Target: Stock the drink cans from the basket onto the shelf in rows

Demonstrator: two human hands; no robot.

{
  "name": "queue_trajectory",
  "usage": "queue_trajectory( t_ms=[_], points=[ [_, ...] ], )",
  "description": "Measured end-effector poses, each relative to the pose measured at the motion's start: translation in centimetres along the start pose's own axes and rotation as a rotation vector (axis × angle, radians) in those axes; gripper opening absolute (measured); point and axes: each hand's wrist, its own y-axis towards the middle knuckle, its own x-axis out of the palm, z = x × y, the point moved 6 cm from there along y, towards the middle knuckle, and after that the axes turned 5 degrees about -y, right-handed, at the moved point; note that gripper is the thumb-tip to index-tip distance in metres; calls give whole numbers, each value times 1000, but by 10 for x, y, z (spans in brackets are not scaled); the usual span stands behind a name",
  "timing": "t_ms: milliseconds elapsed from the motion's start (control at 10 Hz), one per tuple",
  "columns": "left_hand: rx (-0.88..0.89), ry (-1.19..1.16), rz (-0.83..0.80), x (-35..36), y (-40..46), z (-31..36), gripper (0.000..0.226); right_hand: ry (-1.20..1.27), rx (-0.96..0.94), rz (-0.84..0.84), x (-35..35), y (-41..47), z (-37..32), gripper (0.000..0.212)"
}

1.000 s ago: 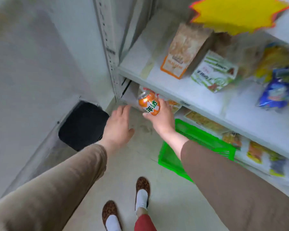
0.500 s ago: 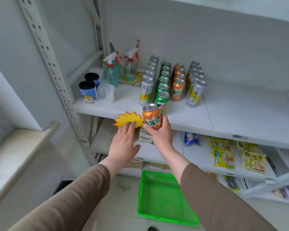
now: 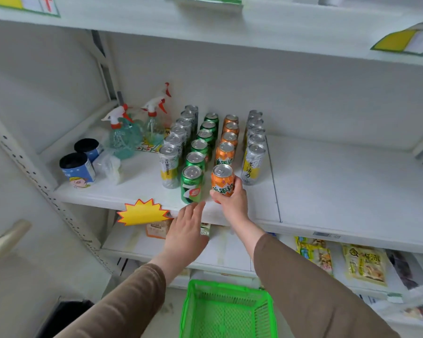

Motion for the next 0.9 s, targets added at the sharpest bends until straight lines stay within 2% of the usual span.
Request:
queue_trajectory(
  t_ms=[400, 700, 900],
  points=[
    [-42, 30, -63, 31, 25, 3, 88, 19, -22, 51, 13, 49, 15, 68],
    [-46, 12, -107, 32, 22, -3, 89, -41, 4, 19, 11, 55, 3, 73],
    [-12, 17, -115, 19, 15, -2, 89, -112, 22, -35, -4, 28, 9, 86]
  ],
)
